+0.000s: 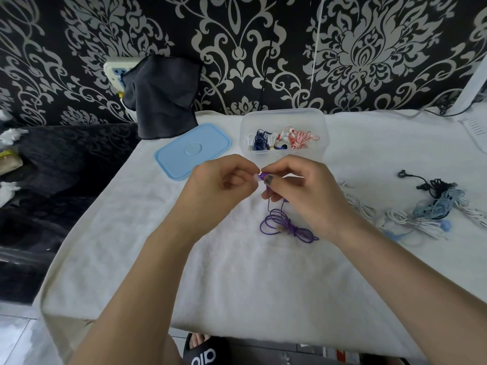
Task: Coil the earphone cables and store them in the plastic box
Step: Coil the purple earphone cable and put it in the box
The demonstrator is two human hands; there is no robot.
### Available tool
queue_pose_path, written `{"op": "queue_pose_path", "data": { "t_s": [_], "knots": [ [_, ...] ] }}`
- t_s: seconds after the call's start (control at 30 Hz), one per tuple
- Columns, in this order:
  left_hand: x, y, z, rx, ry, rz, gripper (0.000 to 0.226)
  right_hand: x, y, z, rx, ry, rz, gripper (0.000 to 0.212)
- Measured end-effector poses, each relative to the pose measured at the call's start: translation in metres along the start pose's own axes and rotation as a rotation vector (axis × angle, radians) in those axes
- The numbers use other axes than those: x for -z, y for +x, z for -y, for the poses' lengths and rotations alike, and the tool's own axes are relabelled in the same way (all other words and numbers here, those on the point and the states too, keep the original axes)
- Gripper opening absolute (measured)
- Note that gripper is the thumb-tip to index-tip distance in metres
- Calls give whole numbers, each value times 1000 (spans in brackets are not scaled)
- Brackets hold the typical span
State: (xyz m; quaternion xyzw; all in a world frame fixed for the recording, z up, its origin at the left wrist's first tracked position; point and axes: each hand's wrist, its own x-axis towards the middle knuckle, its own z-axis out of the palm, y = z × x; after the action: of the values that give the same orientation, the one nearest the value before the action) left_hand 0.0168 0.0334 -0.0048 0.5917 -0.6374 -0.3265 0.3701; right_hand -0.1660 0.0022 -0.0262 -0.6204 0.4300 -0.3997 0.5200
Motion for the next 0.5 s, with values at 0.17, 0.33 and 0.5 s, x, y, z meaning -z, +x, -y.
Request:
{"op": "queue_pose_path", "data": {
  "t_s": [0.17,0.33,0.5],
  "knots": [
    [2,0,-6,17,-54,19,19,5,1,4,-29,87,8,10],
    [-2,3,-7,-18,-83,6,12,9,3,3,-74,164,29,11],
    [-6,7,-11,-41,-160,16,9,14,6,1,-130,226,5,20]
  ]
}}
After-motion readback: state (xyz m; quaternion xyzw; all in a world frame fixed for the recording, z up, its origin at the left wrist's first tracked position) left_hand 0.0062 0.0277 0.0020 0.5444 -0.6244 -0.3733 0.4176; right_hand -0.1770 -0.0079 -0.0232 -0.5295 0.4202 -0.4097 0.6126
